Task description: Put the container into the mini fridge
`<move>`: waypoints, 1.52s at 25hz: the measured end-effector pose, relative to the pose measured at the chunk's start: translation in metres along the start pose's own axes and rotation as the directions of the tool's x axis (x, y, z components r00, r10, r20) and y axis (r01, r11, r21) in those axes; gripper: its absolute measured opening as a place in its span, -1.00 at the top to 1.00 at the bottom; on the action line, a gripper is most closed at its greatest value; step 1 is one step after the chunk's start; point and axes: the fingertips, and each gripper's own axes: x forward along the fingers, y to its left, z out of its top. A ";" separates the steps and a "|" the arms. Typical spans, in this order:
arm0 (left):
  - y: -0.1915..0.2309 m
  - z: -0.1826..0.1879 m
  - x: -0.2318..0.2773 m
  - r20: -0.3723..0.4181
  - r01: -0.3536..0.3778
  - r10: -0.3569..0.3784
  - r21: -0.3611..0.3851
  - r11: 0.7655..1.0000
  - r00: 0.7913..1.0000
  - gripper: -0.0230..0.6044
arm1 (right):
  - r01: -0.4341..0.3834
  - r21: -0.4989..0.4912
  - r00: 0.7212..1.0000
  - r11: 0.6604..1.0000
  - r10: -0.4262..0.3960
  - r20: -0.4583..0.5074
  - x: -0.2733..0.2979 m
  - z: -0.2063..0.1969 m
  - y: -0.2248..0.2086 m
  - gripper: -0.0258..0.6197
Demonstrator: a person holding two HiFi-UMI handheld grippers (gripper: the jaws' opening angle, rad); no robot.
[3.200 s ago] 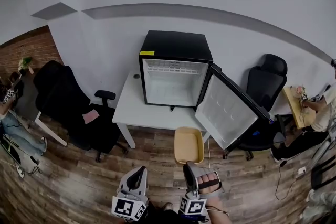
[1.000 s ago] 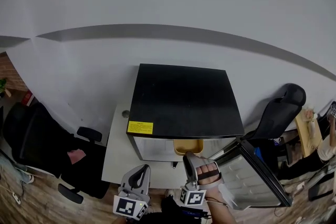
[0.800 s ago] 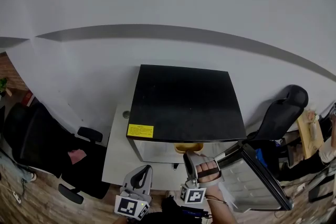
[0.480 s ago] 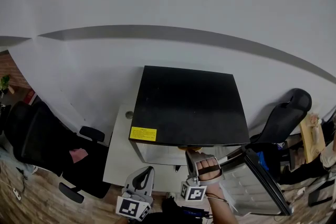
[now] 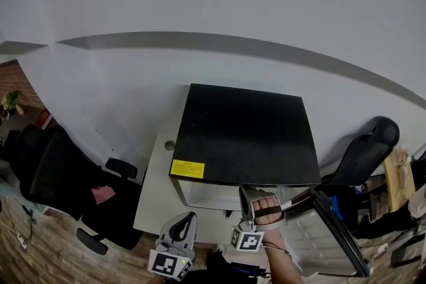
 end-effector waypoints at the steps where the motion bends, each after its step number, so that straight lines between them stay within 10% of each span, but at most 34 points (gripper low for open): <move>1: 0.001 0.000 -0.001 0.000 -0.002 0.002 -0.001 1.000 1.000 0.90 | 0.005 0.001 1.000 1.000 -0.005 -0.006 0.001 -0.001 0.000 0.75; 10: -0.002 0.009 -0.024 0.020 -0.001 0.001 0.000 1.000 1.000 0.90 | 0.039 0.030 0.998 0.999 -0.038 -0.041 -0.022 -0.004 0.000 0.72; 14: -0.004 0.012 -0.045 0.031 0.014 -0.014 -0.005 1.000 0.999 0.90 | 0.023 0.263 0.999 0.965 -0.011 -0.047 -0.050 0.002 -0.008 0.73; 18: -0.007 0.011 -0.071 0.034 0.046 -0.046 -0.011 0.999 0.998 0.90 | 0.002 0.642 0.998 0.767 0.040 -0.050 -0.091 0.006 -0.016 0.76; 22: -0.015 0.011 -0.091 0.031 0.088 -0.088 0.008 0.996 0.996 0.90 | -0.029 0.938 0.997 0.345 0.071 0.004 -0.139 0.009 -0.020 0.81; 25: -0.021 0.014 -0.101 0.032 0.110 -0.111 0.020 0.994 0.993 0.90 | -0.020 0.990 0.998 0.137 0.062 0.011 -0.172 0.012 -0.021 0.84; 29: -0.036 0.016 -0.114 0.034 0.124 -0.125 0.021 0.992 0.992 0.90 | -0.013 0.999 0.999 0.042 0.049 0.011 -0.206 0.014 -0.024 0.84; 38: -0.073 0.005 -0.111 0.002 0.128 -0.128 0.014 0.992 0.992 0.90 | -0.050 0.999 0.997 -0.020 0.050 0.051 -0.233 0.011 -0.011 0.87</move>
